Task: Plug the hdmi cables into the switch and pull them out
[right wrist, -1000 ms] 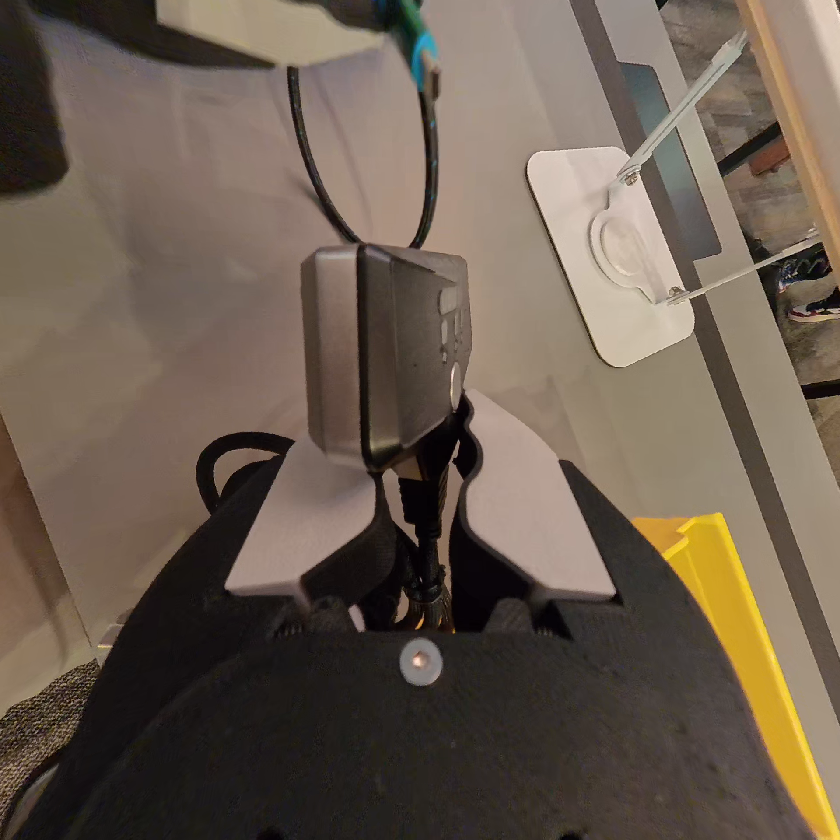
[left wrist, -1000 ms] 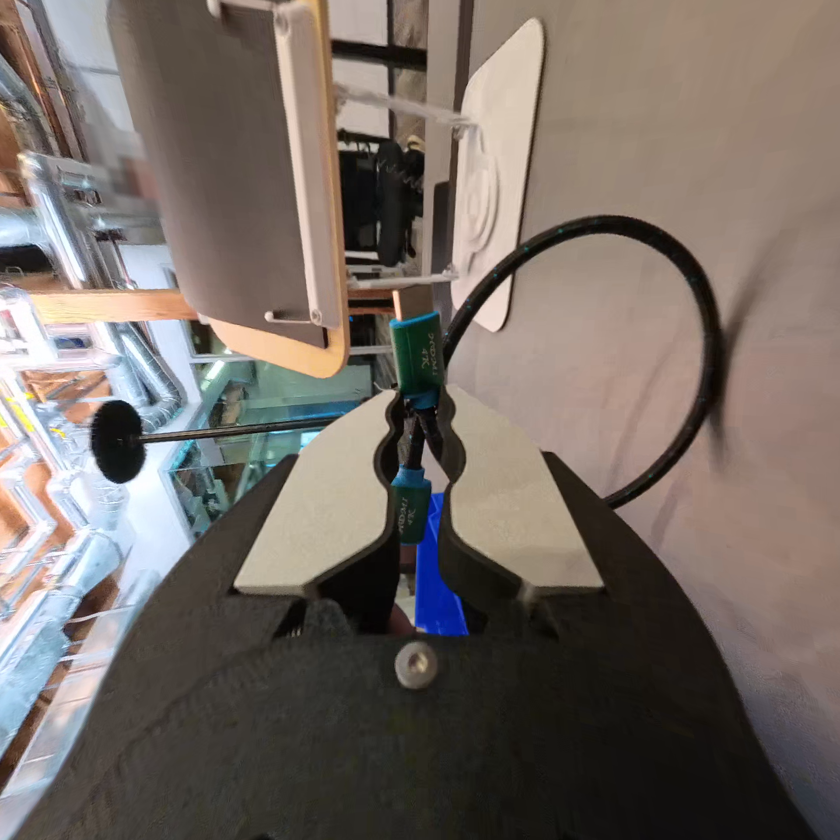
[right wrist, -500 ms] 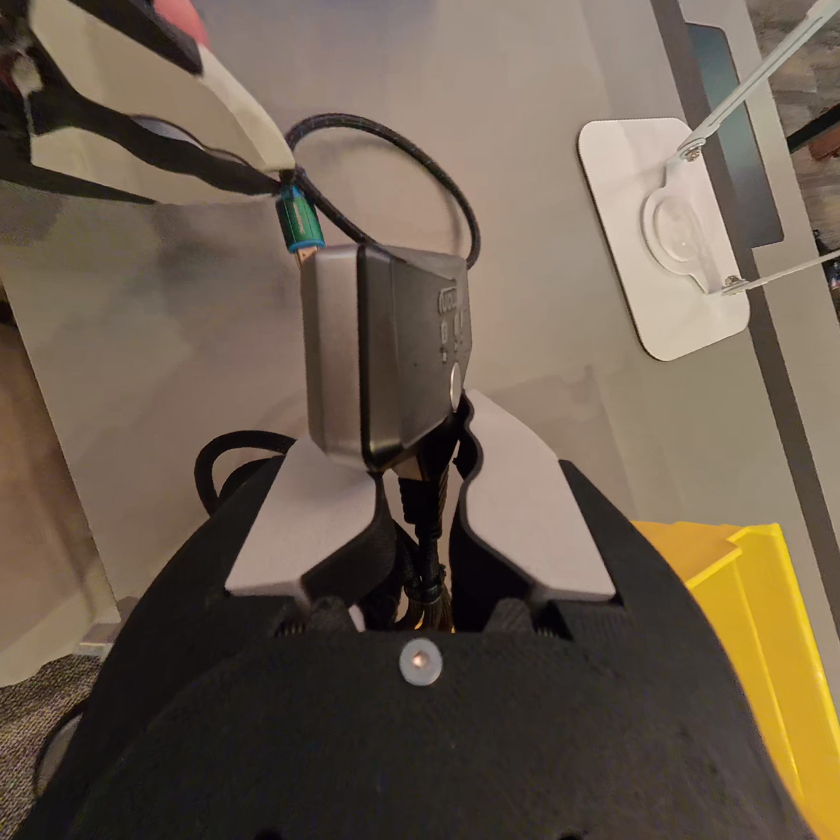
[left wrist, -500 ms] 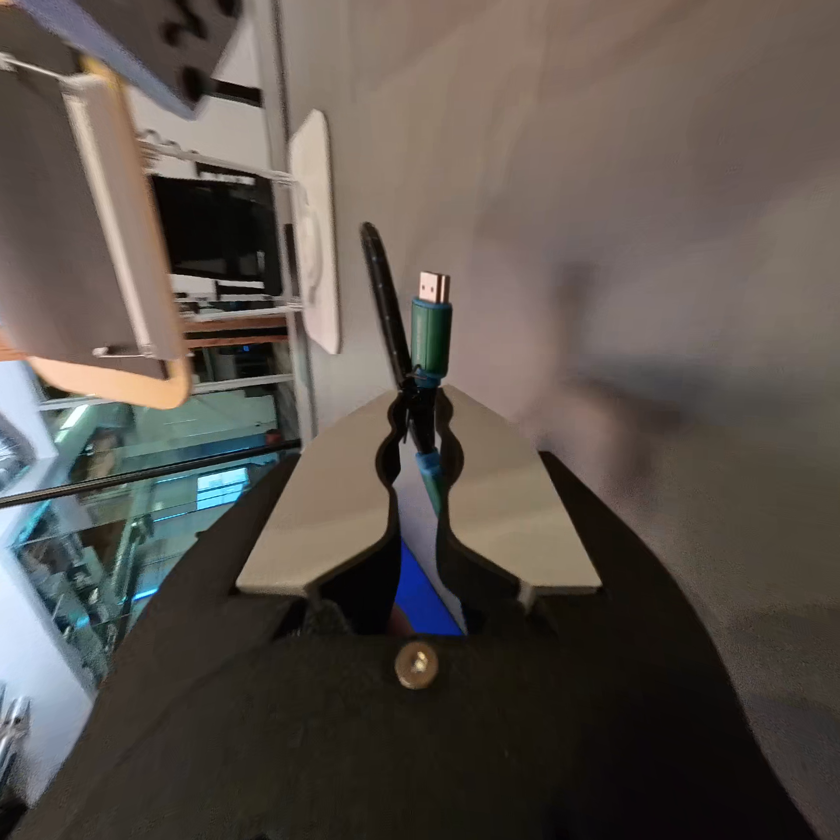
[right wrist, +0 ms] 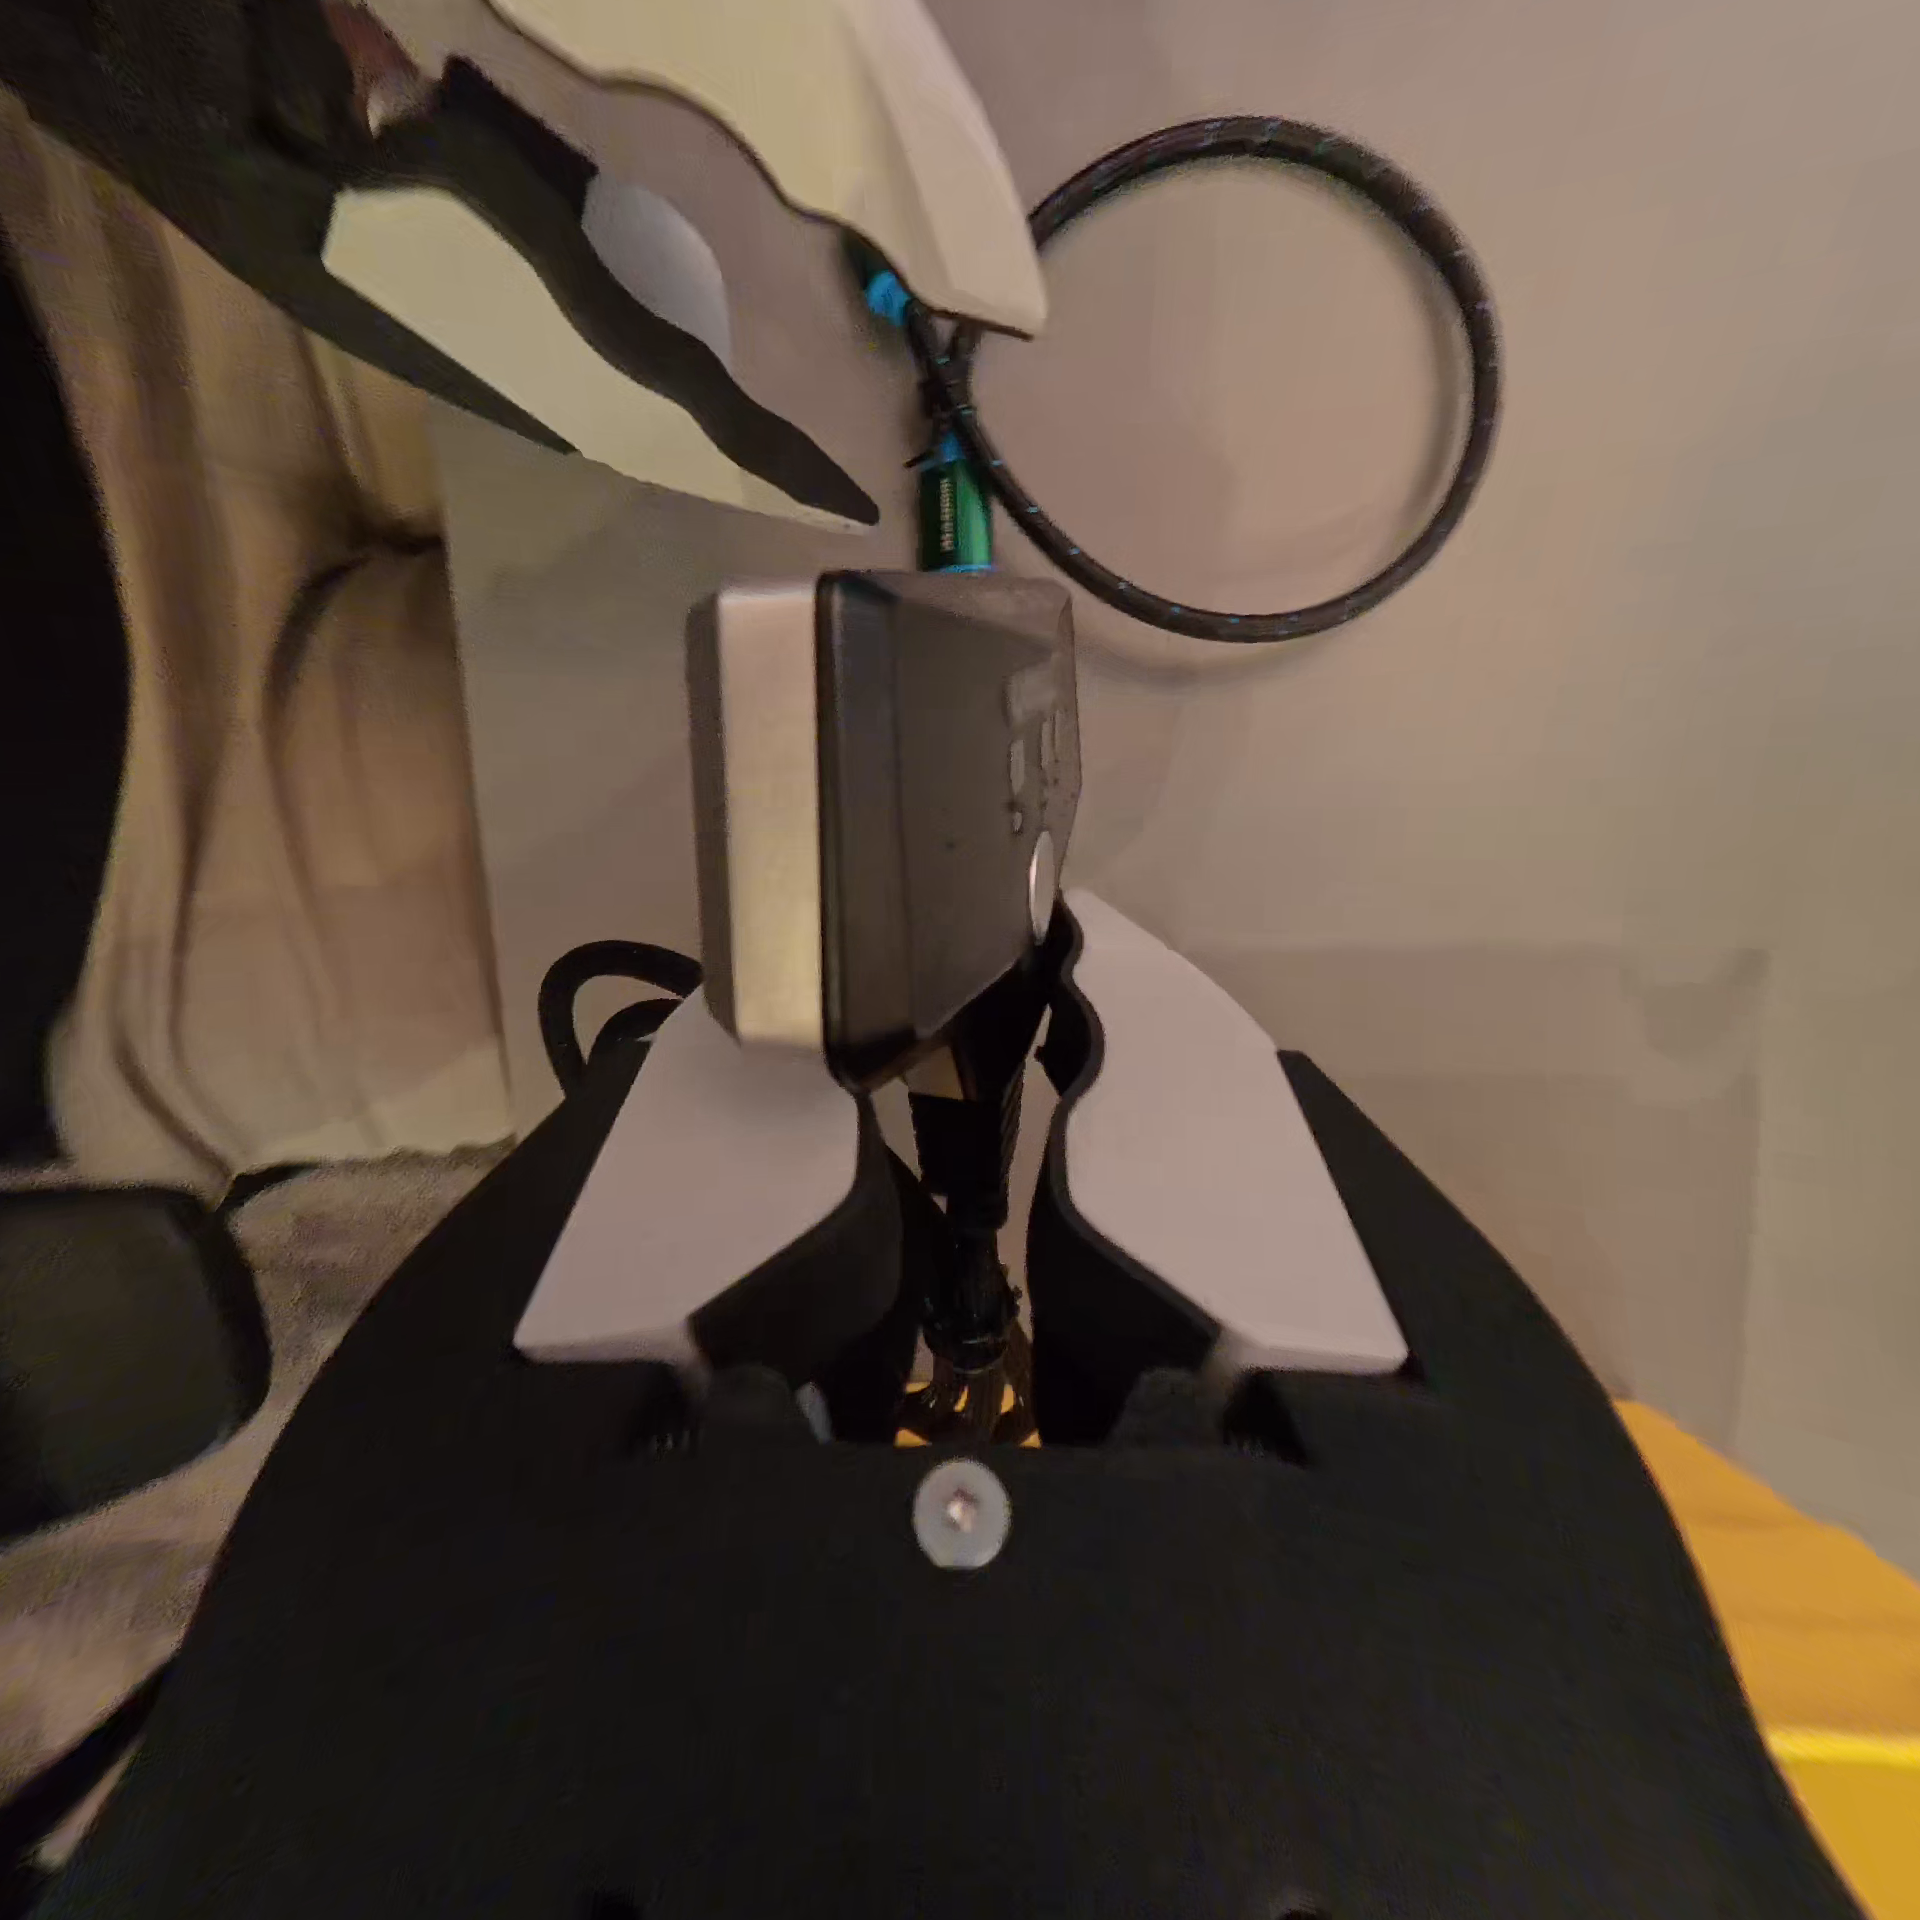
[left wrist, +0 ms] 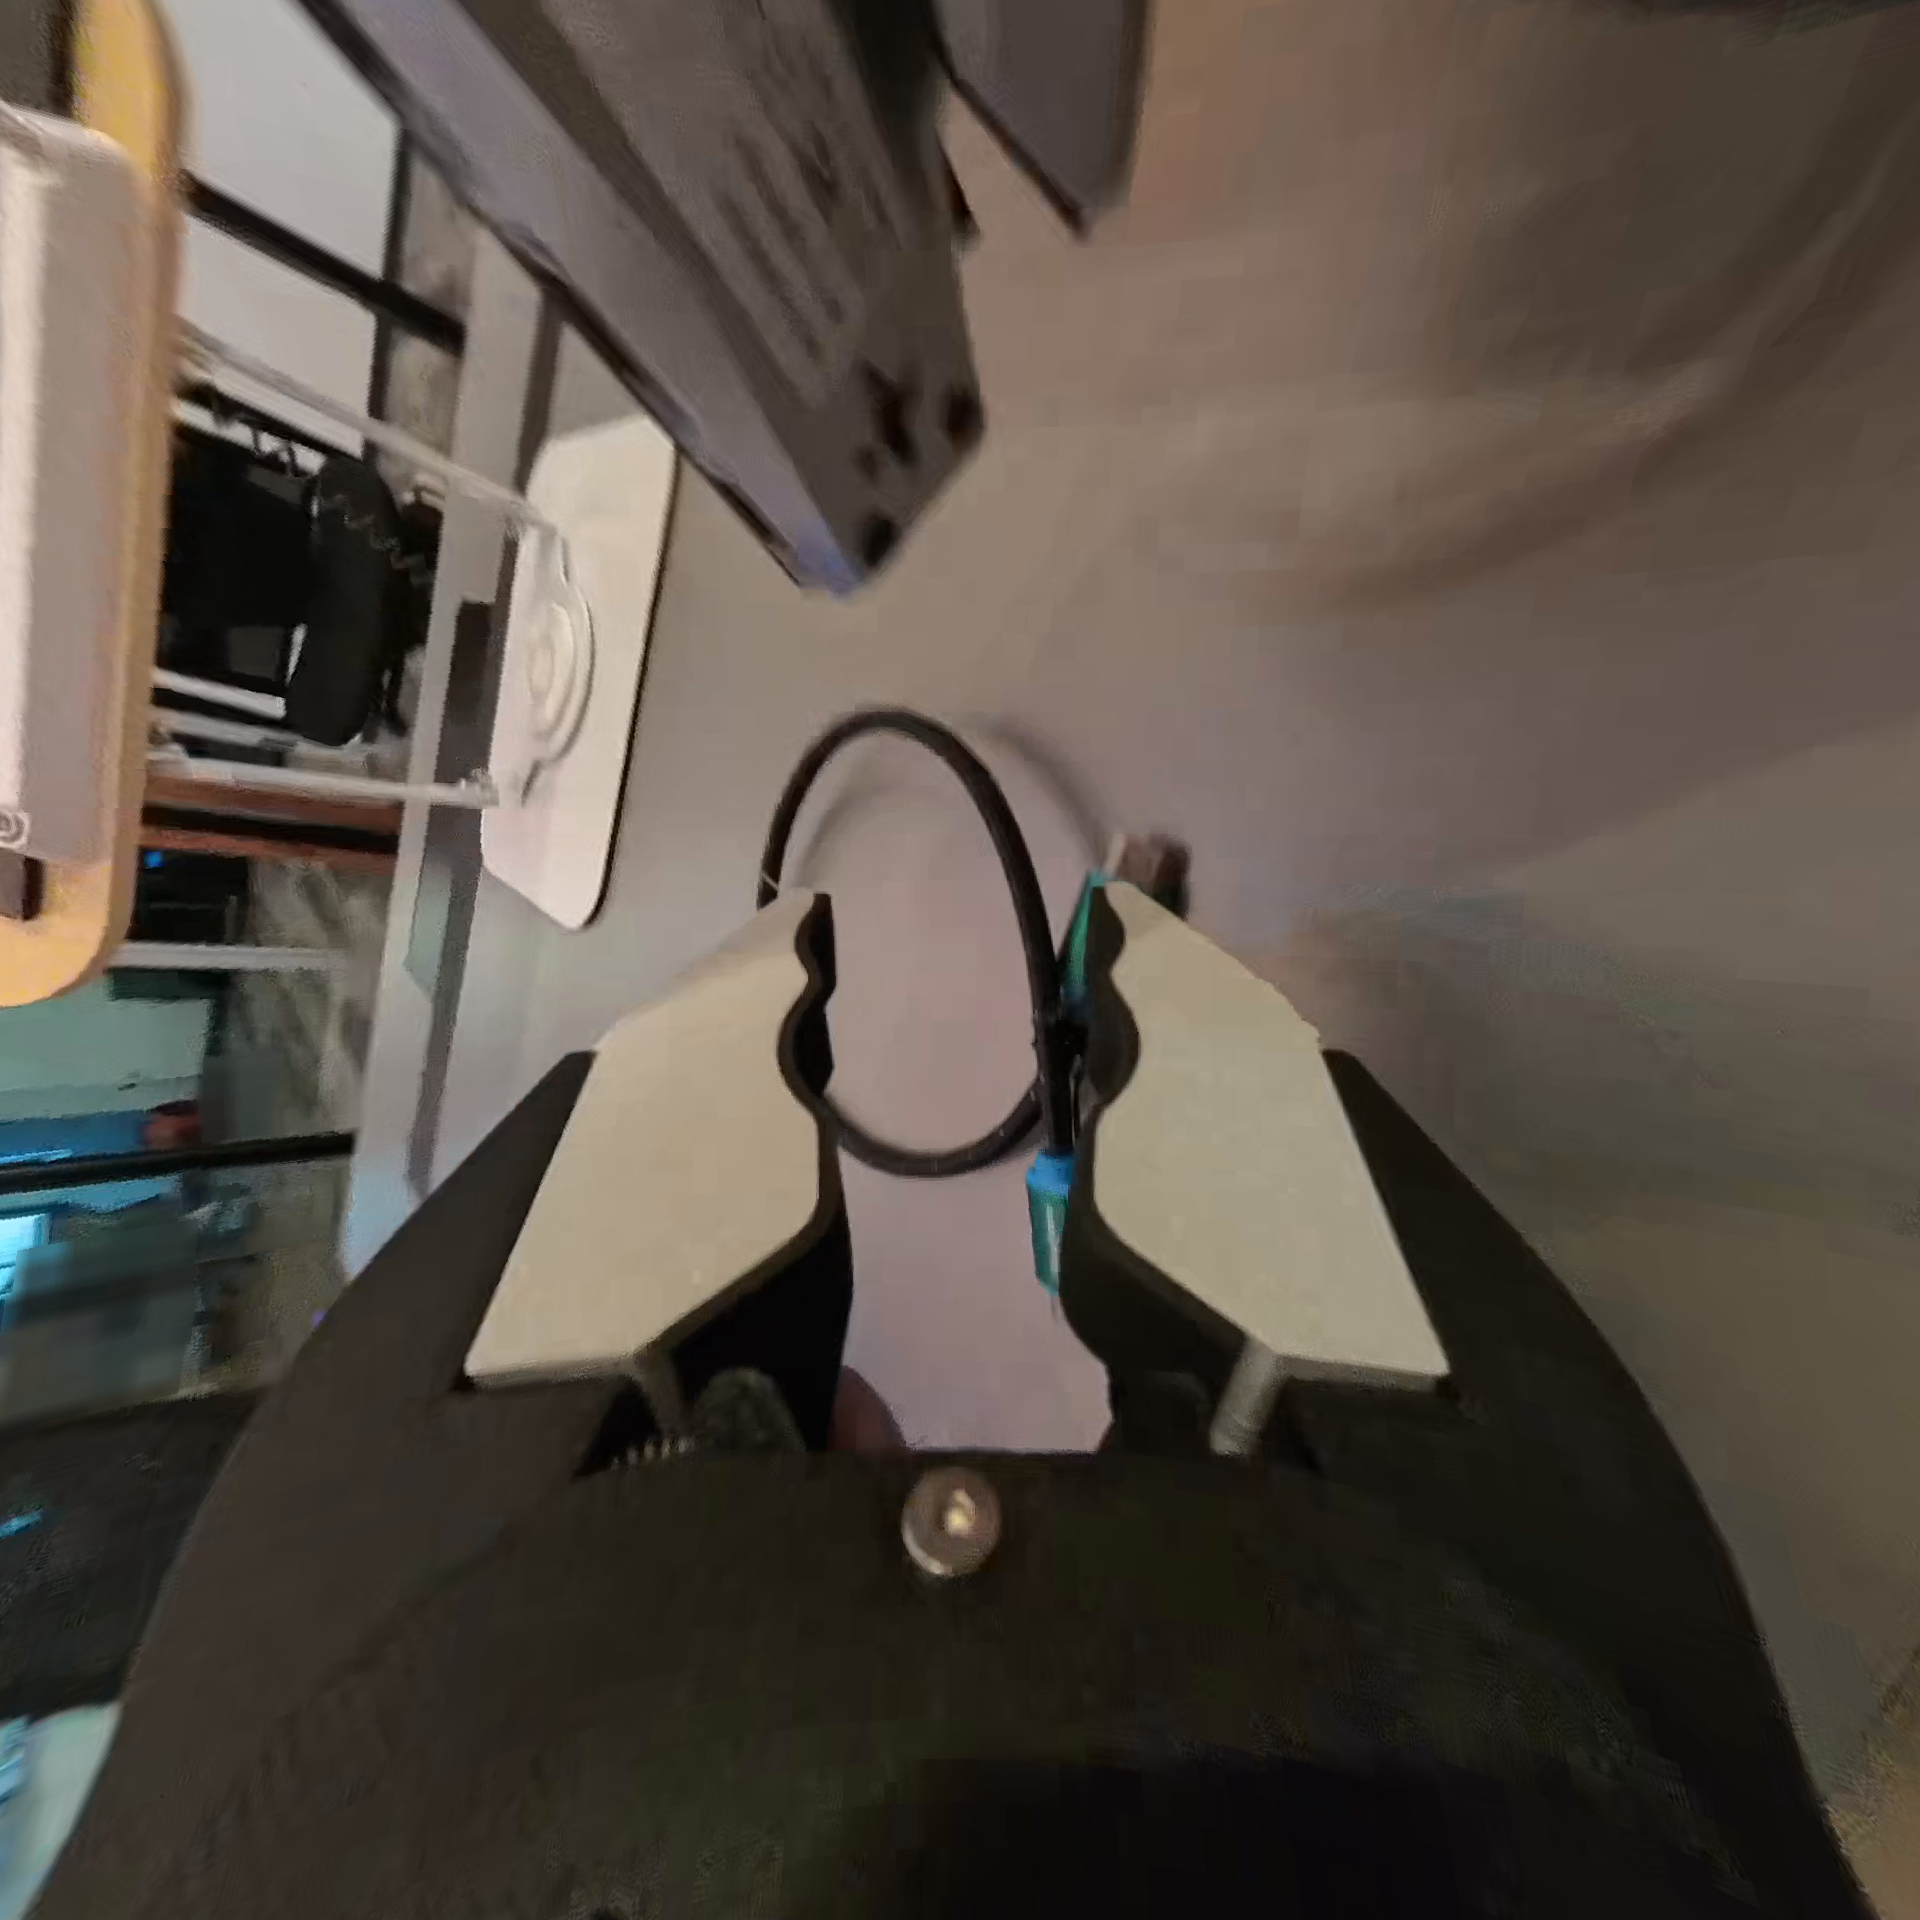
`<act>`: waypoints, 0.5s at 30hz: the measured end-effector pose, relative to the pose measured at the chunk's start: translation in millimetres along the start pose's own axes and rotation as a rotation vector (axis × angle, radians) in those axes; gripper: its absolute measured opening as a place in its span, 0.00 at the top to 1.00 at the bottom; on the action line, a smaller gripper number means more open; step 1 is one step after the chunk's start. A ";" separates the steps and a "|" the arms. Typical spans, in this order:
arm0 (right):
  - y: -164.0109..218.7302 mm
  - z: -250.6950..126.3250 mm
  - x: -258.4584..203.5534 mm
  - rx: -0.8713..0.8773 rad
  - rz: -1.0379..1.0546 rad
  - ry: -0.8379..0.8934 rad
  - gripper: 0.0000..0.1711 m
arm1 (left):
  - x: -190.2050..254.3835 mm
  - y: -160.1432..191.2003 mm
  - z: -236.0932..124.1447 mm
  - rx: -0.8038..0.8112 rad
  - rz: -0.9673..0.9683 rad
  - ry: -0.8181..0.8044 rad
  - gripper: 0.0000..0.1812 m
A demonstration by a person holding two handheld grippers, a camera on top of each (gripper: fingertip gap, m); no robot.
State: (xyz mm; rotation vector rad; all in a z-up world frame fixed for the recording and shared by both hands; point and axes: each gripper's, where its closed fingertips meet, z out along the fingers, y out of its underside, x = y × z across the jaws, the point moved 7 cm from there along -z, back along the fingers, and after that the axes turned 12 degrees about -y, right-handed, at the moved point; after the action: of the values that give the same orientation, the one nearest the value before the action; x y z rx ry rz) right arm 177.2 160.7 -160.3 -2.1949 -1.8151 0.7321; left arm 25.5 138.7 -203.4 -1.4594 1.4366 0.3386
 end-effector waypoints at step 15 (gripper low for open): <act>-22.7 -4.5 16.4 -0.058 -0.168 0.088 0.65 | -29.5 -29.2 13.6 0.144 -0.668 0.365 0.89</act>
State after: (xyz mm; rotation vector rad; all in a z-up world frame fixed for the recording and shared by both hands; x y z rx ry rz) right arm 161.8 182.3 -150.2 -2.0427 -1.9692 0.5466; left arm 49.3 159.8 -173.5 -1.8379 1.1237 -0.4564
